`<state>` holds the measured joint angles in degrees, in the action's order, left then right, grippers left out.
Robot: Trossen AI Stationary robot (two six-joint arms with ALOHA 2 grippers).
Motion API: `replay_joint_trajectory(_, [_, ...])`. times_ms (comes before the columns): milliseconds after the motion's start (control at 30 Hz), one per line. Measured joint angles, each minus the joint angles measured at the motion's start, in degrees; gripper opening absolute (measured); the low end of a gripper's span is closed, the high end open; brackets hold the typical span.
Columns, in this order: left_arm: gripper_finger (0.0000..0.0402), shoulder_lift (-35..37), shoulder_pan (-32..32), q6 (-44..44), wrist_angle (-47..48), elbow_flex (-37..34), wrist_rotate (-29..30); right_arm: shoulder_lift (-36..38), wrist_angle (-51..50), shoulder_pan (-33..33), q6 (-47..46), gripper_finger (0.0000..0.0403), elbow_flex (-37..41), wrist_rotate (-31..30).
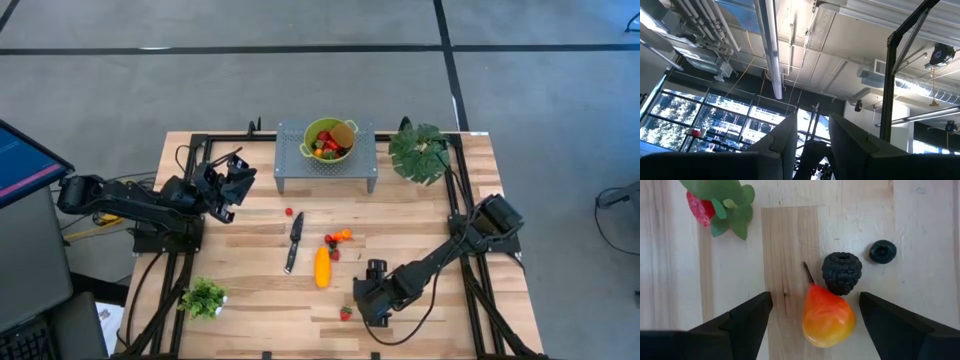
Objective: Pick & Place Fruit
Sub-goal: Put the peach into the green strainer bowl on the shelf
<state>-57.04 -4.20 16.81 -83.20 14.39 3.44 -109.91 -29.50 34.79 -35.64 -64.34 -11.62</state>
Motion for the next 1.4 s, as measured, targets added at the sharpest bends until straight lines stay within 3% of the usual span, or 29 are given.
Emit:
replay_joint_trajectory(333, [0.0106, 0.00, 0.00, 0.00, 0.02, 0.00, -0.04, -0.09, -0.51, -0.04, 0.04, 0.0283, 0.09, 0.22])
replay_joint_trajectory(867, [0.0106, 0.00, 0.00, 0.01, 0.02, 0.00, -0.24, -0.17, -1.31, -0.09, -0.55, 0.0108, 0.15, 0.29])
replay_joint_trajectory(1167, [0.0106, 0.00, -0.01, 0.00, 0.02, 0.00, -0.22, -0.32, -2.52, -0.94, -2.76, 0.0131, -1.69, 2.00])
replay_joint_trajectory(1400, [0.0106, 0.00, -0.01, 0.01, 0.02, 0.00, -0.15, -0.48, -6.41, -1.30, 4.68, 0.0101, -11.66, 2.37])
